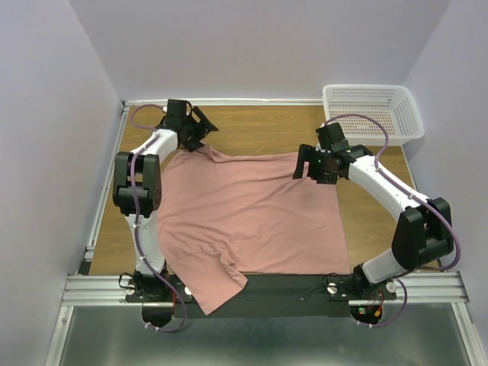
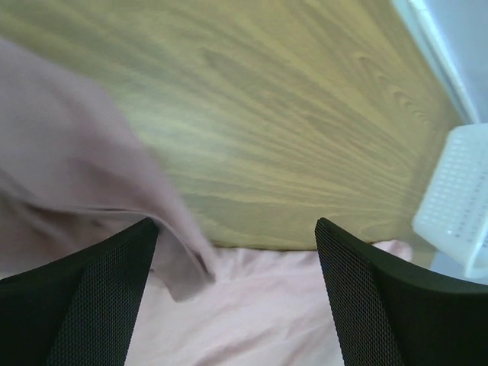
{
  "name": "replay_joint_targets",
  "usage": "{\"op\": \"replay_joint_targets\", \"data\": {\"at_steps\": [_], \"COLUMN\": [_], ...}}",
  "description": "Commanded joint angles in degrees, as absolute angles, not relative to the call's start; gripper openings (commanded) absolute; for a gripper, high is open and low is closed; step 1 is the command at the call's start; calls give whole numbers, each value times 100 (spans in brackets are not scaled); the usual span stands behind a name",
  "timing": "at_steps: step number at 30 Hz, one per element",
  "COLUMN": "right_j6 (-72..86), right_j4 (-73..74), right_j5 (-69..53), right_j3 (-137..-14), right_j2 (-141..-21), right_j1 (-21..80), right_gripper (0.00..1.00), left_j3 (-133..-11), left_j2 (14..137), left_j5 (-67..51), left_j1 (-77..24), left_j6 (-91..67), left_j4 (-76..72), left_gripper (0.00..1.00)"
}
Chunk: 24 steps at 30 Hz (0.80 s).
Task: Fold and stack the t-shirts
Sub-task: Flatten the tshirt out
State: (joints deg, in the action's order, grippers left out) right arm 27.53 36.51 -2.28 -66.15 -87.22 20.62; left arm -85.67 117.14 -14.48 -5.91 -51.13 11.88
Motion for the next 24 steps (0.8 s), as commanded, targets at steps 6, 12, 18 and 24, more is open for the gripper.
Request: {"op": "replay_joint_targets", "data": {"at_steps": [6, 12, 18, 24], "right_j6": [2637, 2575, 2619, 2593], "right_j4": [3577, 3577, 3577, 3568], "right_j5": [-35, -132, -202, -220], "right_j3": [-6724, -6741, -6653, -6583], "right_j2": [-8411, -8446, -8516, -8578], "right_j1": [2039, 2039, 2039, 2039], "right_gripper": [93, 93, 93, 93], "left_j3": [-9790, -9845, -8448, -7734], "left_j2": [12523, 12228, 10681, 10528], "left_j5": [-1855, -1708, 191, 141], "left_j1": [-809, -888, -896, -932], "left_j6": [-5616, -5704, -5642, -5555], "left_j4": [985, 1142, 2021, 2188], "left_gripper": [93, 97, 94, 81]}}
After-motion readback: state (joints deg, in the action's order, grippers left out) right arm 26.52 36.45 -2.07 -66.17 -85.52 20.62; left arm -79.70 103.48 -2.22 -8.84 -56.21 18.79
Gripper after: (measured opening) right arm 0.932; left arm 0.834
